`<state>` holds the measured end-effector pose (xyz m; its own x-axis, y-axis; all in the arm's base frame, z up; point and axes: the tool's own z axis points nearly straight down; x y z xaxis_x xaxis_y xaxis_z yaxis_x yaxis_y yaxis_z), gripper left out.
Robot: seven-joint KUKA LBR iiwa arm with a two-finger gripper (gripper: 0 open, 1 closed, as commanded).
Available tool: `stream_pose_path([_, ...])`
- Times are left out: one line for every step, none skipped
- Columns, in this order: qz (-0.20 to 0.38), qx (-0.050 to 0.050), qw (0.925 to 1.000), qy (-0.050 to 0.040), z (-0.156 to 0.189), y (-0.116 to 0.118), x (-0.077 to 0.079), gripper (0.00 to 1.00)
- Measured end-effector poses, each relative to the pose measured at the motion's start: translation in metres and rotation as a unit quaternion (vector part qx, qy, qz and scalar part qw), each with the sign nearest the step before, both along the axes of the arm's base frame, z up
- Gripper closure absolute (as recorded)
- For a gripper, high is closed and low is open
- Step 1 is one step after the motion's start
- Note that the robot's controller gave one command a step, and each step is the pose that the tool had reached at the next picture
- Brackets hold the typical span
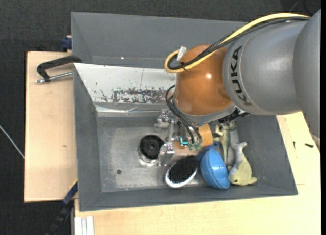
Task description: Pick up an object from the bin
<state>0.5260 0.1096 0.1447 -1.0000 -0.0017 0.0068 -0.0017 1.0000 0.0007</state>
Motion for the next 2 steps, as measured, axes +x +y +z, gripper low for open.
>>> stream_pose_path([0.027, 0.001, 0.9996, -0.0067, -0.073, 0.008, 0.015, 0.00])
stream_pose_path([0.060, 0.001, 0.9981, -0.0075, -0.042, 0.002, 0.037, 0.00])
